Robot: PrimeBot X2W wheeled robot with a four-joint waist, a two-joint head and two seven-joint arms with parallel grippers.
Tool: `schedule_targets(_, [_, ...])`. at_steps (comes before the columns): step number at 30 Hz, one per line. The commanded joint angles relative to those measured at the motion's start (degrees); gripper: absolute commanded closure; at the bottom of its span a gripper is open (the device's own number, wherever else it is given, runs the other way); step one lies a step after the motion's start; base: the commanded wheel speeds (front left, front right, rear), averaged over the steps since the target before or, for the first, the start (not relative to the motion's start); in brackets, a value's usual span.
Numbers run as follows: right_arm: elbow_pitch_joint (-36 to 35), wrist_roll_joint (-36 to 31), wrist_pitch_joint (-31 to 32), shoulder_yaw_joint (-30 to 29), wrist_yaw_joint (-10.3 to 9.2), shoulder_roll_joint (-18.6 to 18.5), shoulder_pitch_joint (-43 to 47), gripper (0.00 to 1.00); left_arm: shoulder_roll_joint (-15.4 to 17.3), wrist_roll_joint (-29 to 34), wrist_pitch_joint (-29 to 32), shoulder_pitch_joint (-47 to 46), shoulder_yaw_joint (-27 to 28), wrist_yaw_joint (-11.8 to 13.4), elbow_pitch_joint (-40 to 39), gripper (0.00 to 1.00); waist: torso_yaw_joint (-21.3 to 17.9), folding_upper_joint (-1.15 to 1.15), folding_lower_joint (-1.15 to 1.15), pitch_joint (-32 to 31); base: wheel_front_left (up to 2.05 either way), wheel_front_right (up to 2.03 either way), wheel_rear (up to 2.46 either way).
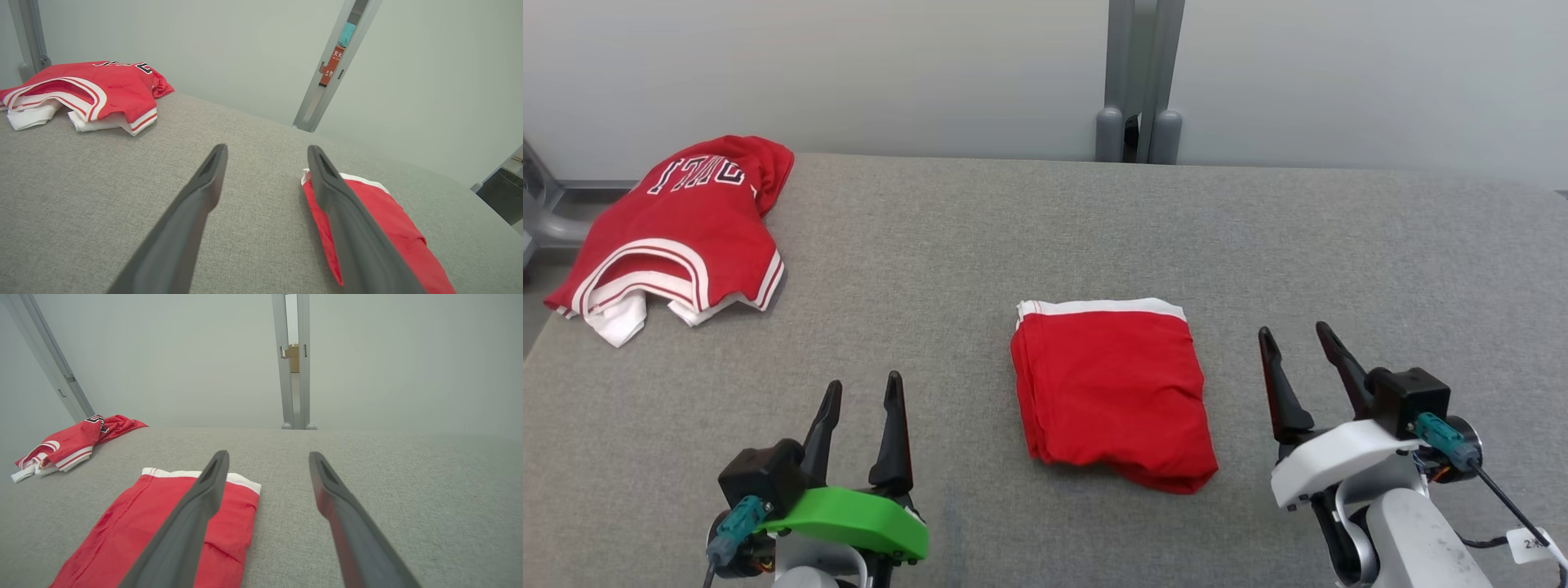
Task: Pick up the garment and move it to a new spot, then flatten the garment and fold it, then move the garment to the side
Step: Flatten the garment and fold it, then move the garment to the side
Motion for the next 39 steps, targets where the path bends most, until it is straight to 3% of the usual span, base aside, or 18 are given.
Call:
schedule_targets(1, [-1.4, -0.5, 0.4, -0.8, -0.08, -0.2, 1.5, 0.0, -0.2, 0.8, 0.0, 0.6, 0.3, -0.4, 0.3, 0.0, -0.6, 0.0, 0.0, -0.5, 0.0, 0.0, 0.0])
schedule_targets(14, [-10.0, 0.0, 3.3, -3.1, -0.08, -0.2, 8.8, 0.0, -0.1, 3.0, 0.0, 2.3, 1.4, -1.9, 3.3, 0.0, -2.5, 0.0, 0.0, -1.5, 0.0, 0.0, 0.0])
schedule_targets(31, [-8.6, -1.1, 4.9, -3.1, -0.08, -0.2, 9.0, 0.0, -0.9, 4.3, 0.0, 2.4, 3.0, -2.2, 3.5, 0.0, -2.1, 0.0, 0.0, -1.0, 0.0, 0.0, 0.0])
schedule_targets(39, [-6.3, -1.5, 11.7, -2.8, -0.08, -0.2, 4.5, 0.0, -1.5, 4.4, 0.0, 1.1, 2.6, -2.9, 4.0, 0.0, -0.1, 0.0, 0.0, 0.3, 0.0, 0.0, 0.0])
